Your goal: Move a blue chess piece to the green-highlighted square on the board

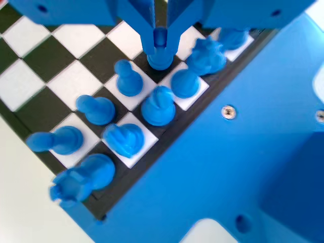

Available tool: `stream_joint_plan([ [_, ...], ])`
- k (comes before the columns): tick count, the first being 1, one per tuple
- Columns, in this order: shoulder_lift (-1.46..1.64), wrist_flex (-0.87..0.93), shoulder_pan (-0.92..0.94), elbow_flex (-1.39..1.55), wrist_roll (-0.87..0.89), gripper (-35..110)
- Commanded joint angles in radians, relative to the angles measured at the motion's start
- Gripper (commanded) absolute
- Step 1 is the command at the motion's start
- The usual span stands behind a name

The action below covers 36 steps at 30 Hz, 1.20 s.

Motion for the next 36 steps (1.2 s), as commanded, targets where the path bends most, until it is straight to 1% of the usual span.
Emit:
stream_joint_plan([
  [1, 0.021, 0.067, 0.011, -0.08, -0.009, 1],
  [7, 0.021, 0.161, 0.028, -0.206, -0.002, 1],
  [12, -0.012, 0.196, 0.021, -0.305, 0.012, 1],
  [26, -0.19, 0.186, 0.014, -0.495, 0.014, 1],
  [36, -0.265, 0.13, 0.012, -0.522, 0.002, 1],
])
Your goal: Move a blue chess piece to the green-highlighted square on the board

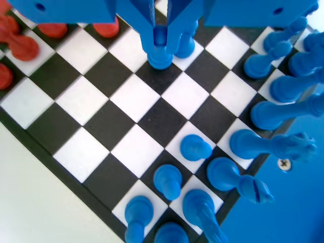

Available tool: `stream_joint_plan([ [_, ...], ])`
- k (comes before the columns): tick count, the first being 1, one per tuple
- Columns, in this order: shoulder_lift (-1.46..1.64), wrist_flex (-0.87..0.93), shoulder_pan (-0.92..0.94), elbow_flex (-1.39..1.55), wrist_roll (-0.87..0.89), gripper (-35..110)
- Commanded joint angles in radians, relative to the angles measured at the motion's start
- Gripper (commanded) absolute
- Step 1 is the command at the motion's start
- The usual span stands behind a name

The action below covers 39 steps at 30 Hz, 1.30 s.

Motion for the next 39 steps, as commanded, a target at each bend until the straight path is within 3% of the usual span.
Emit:
stream_joint_plan([
  [1, 0.012, -0.014, -0.014, -0.058, -0.014, 1],
  [39, 0.012, -0.084, -0.028, 0.06, -0.028, 3],
])
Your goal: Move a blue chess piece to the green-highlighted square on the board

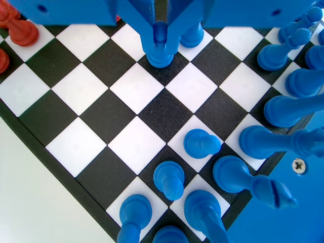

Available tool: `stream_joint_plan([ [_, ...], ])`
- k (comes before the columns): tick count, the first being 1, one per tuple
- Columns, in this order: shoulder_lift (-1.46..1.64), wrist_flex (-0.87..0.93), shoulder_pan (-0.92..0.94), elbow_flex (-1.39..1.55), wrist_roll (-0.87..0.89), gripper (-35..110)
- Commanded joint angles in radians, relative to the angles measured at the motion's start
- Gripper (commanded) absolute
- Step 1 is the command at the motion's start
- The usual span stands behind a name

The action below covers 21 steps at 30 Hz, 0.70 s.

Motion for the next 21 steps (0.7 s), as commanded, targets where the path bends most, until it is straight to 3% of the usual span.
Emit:
stream_joint_plan([
  [1, 0.035, 0.002, -0.009, 0.014, -0.012, 3],
  [21, 0.1, 0.097, 0.003, -0.057, -0.02, 10],
])
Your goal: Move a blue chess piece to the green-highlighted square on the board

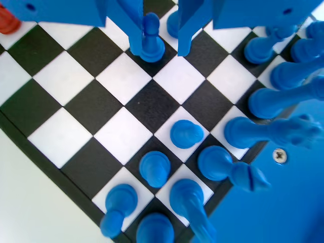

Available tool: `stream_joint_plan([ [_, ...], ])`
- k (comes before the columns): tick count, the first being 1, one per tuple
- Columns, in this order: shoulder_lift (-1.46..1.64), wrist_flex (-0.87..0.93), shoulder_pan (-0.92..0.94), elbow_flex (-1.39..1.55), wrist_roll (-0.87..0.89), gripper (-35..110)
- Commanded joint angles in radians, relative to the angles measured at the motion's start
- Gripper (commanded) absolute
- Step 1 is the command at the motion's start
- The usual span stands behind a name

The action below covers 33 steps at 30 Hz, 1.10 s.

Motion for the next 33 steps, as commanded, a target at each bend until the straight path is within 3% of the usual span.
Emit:
stream_joint_plan([
  [1, 0.112, 0.052, 0.0, -0.069, -0.02, 10],
  [16, 0.425, 0.397, 0.028, -0.316, -0.112, 4],
  [27, 0.844, 0.658, 0.012, -0.319, -0.589, 1],
  [33, 1.138, 0.689, 0.011, -0.198, -0.844, 1],
])
